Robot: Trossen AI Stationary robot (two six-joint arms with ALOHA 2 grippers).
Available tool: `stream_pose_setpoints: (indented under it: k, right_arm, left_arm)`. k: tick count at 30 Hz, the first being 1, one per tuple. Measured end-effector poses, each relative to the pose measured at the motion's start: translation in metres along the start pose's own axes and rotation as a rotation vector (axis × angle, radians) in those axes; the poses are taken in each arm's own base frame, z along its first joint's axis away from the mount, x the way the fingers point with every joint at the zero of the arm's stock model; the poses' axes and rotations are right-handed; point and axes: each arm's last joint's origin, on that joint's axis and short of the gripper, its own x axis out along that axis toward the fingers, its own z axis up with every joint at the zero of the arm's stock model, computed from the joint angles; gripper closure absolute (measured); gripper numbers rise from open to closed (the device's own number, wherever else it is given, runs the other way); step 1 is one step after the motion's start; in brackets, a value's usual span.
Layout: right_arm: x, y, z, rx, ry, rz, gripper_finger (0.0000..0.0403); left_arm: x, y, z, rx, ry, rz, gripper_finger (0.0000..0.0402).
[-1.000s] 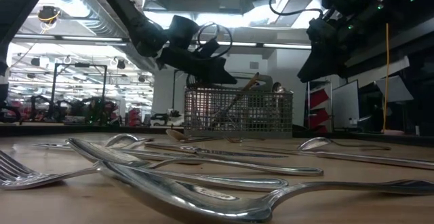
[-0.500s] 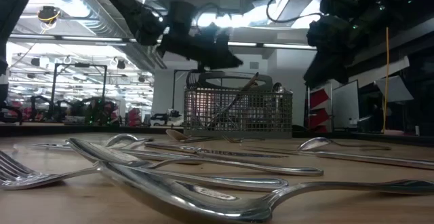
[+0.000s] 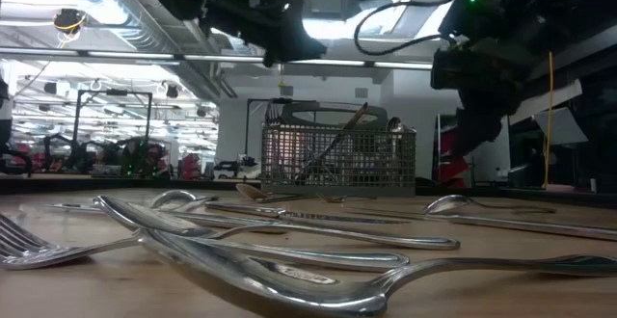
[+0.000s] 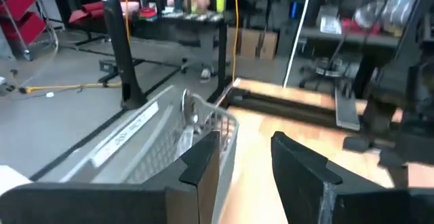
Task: Sort silverware
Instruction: Put the silver spoon into the dishwasher utensil holder
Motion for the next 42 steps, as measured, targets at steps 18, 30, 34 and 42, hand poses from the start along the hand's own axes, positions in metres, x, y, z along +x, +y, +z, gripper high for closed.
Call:
stream_pose_setpoints:
  k: [18,30,34,42]
  right_arm:
    - [0.050,0.012,-0.022,-0.094,0.198,-0.147,0.0298]
    - [0.058,0.011,-0.019,-0.098,0.151,-0.178,0.0364]
    - [0.059,0.012,-0.017,-0.077,0.122,-0.172,0.0391]
    - [0.058,0.017,-0.006,-0.043,0.064,-0.152,0.0391]
  left_arm:
    - [-0.021,-0.002,-0.015,0.013,0.285,-0.015,0.0281]
    - [-0.023,-0.003,-0.021,-0.020,0.353,-0.015,0.0281]
    - [-0.026,-0.003,-0.027,-0.053,0.422,-0.018,0.0281]
    - [-0.034,-0.005,-0.042,-0.075,0.596,-0.031,0.0281]
